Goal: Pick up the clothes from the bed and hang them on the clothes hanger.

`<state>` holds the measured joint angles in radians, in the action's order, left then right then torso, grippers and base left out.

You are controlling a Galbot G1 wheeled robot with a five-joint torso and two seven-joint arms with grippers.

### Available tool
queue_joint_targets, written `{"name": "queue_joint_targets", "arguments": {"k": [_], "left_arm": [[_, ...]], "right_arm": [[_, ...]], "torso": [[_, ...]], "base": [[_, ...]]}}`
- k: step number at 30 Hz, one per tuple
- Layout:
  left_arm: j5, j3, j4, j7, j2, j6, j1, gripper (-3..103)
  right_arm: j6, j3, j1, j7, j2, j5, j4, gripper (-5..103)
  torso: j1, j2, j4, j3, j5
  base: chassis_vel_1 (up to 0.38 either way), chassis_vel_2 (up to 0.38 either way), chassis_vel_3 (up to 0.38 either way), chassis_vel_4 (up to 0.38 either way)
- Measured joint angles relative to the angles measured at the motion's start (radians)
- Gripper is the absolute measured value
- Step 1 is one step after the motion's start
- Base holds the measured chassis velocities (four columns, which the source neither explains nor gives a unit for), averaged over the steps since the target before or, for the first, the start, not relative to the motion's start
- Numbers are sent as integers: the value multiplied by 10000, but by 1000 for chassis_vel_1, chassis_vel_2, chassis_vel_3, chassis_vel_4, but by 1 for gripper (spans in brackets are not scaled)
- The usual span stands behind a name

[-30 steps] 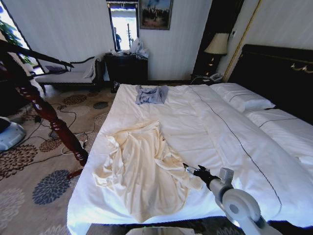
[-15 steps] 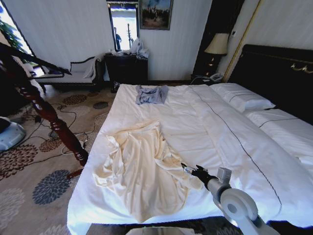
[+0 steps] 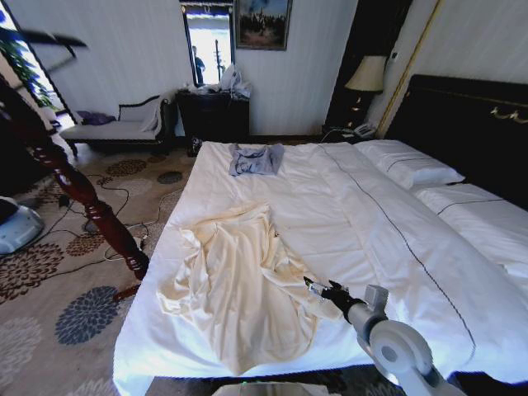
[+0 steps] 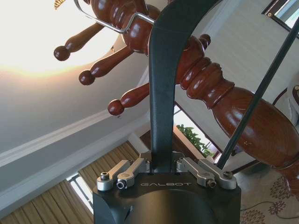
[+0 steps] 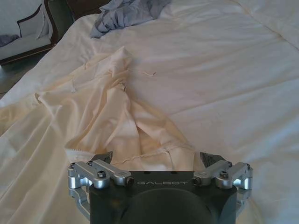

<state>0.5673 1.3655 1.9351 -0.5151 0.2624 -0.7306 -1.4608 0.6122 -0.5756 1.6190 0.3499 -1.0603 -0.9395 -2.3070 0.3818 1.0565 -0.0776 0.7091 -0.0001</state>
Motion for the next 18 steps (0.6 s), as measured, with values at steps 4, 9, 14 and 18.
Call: {"name": "queue_joint_targets", "arguments": {"k": [4, 9, 14, 18], "left_arm": [[34, 69, 85, 36, 7, 8, -29, 19], [307, 213, 543, 138, 39, 33, -190, 19], [697, 233, 1120, 324, 202, 255, -345, 19], [1678, 67, 1744, 820, 339, 1005, -560, 19]], "right_arm": [[0, -3, 7, -2, 5, 5, -1, 100], [0, -1, 5, -3, -5, 25, 10, 100], [-1, -87, 13, -2, 61, 20, 19, 100], [-6, -177, -22, 18, 148, 6, 68, 100]], "torso": [[0, 0, -2, 0, 1], [0, 0, -1, 0, 2], [1, 1, -1, 0, 1], [0, 0, -2, 0, 3]], "base": [[0, 0, 0, 0], [0, 0, 0, 0], [0, 0, 0, 0], [0, 0, 0, 0]]}}
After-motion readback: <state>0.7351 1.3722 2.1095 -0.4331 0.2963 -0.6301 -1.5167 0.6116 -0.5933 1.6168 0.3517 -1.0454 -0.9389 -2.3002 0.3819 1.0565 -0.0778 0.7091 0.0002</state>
